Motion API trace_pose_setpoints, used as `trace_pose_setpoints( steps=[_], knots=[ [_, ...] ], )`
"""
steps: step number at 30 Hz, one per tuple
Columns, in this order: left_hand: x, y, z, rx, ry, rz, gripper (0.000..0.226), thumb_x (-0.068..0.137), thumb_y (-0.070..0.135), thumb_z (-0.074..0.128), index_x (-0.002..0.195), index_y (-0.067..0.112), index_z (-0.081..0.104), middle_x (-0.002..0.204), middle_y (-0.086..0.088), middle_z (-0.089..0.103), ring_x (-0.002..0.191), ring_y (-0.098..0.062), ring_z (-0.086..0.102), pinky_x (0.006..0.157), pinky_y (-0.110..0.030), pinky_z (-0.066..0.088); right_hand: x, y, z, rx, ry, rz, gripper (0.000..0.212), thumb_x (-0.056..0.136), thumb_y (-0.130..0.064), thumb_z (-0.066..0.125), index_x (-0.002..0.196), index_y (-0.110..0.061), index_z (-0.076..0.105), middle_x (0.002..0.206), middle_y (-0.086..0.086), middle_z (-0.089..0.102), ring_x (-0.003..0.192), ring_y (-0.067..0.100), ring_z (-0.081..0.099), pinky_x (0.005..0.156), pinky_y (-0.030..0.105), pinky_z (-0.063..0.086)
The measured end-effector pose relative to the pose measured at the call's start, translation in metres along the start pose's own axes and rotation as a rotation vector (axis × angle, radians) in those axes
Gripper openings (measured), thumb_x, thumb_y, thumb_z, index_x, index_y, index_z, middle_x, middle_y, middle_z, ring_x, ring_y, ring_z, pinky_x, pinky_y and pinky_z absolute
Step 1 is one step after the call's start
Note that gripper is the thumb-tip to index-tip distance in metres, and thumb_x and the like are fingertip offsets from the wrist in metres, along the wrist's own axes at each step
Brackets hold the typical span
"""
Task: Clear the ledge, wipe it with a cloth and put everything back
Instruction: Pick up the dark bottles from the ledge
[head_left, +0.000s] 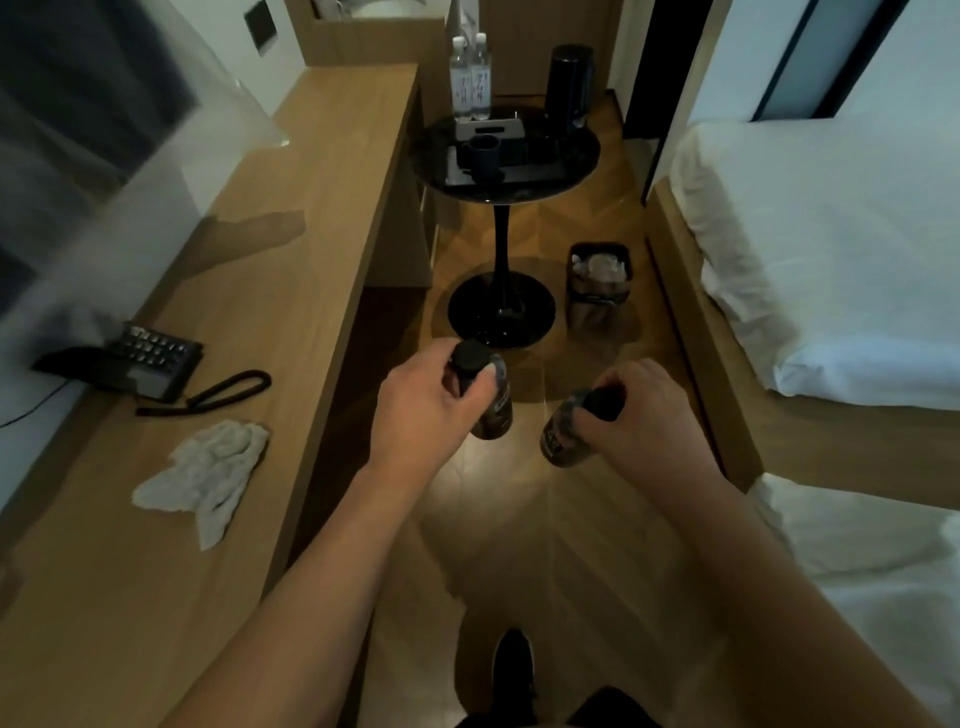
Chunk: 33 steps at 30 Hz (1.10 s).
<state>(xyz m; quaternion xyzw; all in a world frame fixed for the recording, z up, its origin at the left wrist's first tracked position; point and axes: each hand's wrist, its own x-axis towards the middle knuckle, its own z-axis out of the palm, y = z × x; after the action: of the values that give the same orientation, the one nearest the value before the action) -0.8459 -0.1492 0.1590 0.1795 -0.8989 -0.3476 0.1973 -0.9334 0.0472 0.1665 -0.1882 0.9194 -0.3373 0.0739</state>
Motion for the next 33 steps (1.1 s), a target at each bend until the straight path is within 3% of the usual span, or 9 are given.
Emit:
trace_pose_setpoints(
  steps=[11,17,21,26,33],
  knots=[
    [0.144,0.000,0.058,-0.040,-0.025,-0.012,0.013,0.094,0.033,0.067,0.101,0.023,0.063,0.078,0.009,0.063,0.079,-0.007,0.061,0.064,-0.024,0.052,0.163,0.026,-0.011,0.038,-0.002,0.006,0.024,0.081,-0.029,0.074,0.098,-0.023,0.058,0.099,-0.008,0.049,0.083,0.004,0.049,0.066,0.015,0.038],
    [0.249,0.009,0.101,0.025,0.026,0.069,0.016,0.092,0.035,0.065,0.100,0.020,0.065,0.075,0.010,0.061,0.076,-0.009,0.059,0.062,-0.023,0.051,0.278,0.048,-0.028,0.065,-0.019,-0.042,0.026,0.081,-0.029,0.076,0.098,-0.022,0.058,0.101,-0.006,0.050,0.087,0.008,0.052,0.073,0.020,0.045],
    [0.315,0.021,0.119,0.052,0.067,0.099,0.016,0.093,0.033,0.066,0.100,0.019,0.064,0.075,0.014,0.058,0.075,-0.004,0.059,0.062,-0.013,0.048,0.344,0.054,-0.044,0.099,-0.024,-0.067,0.025,0.081,-0.031,0.075,0.096,-0.026,0.056,0.099,-0.009,0.048,0.084,0.005,0.050,0.070,0.019,0.044],
    [0.374,0.023,0.144,0.042,0.089,0.135,0.015,0.093,0.027,0.069,0.102,0.014,0.066,0.079,0.008,0.062,0.075,-0.005,0.062,0.061,-0.018,0.052,0.406,0.063,-0.052,0.111,-0.016,-0.066,0.023,0.080,-0.031,0.075,0.091,-0.027,0.056,0.097,-0.008,0.049,0.083,0.006,0.052,0.070,0.021,0.047],
    [0.448,0.000,0.168,0.017,0.044,0.085,0.020,0.093,0.031,0.068,0.109,0.018,0.065,0.087,0.014,0.063,0.080,0.000,0.062,0.065,-0.013,0.049,0.484,0.069,-0.037,0.106,-0.063,-0.036,0.025,0.080,-0.031,0.075,0.094,-0.026,0.055,0.098,-0.010,0.047,0.083,0.003,0.049,0.064,0.014,0.038]
  ],
)
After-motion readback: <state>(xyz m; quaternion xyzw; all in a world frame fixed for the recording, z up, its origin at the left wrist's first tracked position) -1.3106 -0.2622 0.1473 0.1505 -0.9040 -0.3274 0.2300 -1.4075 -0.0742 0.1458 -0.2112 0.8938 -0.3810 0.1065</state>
